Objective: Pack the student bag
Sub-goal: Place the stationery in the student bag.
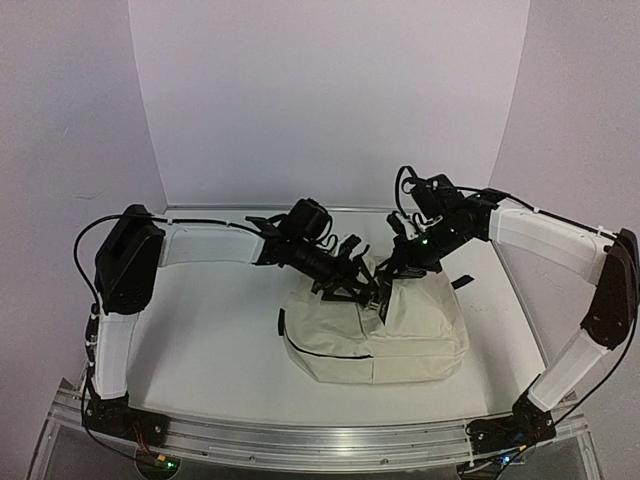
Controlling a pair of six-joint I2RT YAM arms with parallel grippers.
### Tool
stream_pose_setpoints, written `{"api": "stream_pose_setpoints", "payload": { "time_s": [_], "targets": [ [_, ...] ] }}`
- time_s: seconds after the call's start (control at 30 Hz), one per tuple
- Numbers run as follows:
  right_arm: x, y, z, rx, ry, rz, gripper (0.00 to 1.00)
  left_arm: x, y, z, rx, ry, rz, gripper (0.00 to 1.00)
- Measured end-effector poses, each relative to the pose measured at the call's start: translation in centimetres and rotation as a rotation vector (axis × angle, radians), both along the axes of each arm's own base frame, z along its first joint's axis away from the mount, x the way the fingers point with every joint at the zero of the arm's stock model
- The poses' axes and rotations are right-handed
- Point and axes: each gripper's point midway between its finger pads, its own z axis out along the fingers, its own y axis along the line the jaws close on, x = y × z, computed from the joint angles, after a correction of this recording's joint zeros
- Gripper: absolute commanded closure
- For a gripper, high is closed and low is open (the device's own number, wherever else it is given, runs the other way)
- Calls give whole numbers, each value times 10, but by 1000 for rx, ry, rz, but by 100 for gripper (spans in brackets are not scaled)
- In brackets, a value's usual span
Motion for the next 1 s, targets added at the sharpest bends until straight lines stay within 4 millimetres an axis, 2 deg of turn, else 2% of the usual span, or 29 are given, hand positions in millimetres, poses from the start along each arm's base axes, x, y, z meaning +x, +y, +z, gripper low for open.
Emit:
{"api": "stream_pose_setpoints", "payload": {
  "time_s": [0.1, 0.2, 0.37, 0.53, 0.83, 1.0],
  "targets": [
    [-1, 1, 0, 3, 3, 2, 100, 1, 6, 16, 3, -43, 13, 39],
    [-1, 1, 0, 6, 6, 4, 100, 2, 10, 22, 15, -66, 22, 49],
    [-2, 1, 0, 9, 10, 7, 100, 6, 10, 15, 56, -73, 25, 58],
    [-2, 2, 0, 10, 11, 7, 100, 10, 5, 4, 75, -73, 18, 73],
    [-3, 2, 0, 16, 15, 9, 100, -2, -18, -11, 60, -59, -71, 87],
    [-3, 2, 0, 19, 18, 6, 100, -10, -38, -11, 12, -51, -126, 89]
  ]
}}
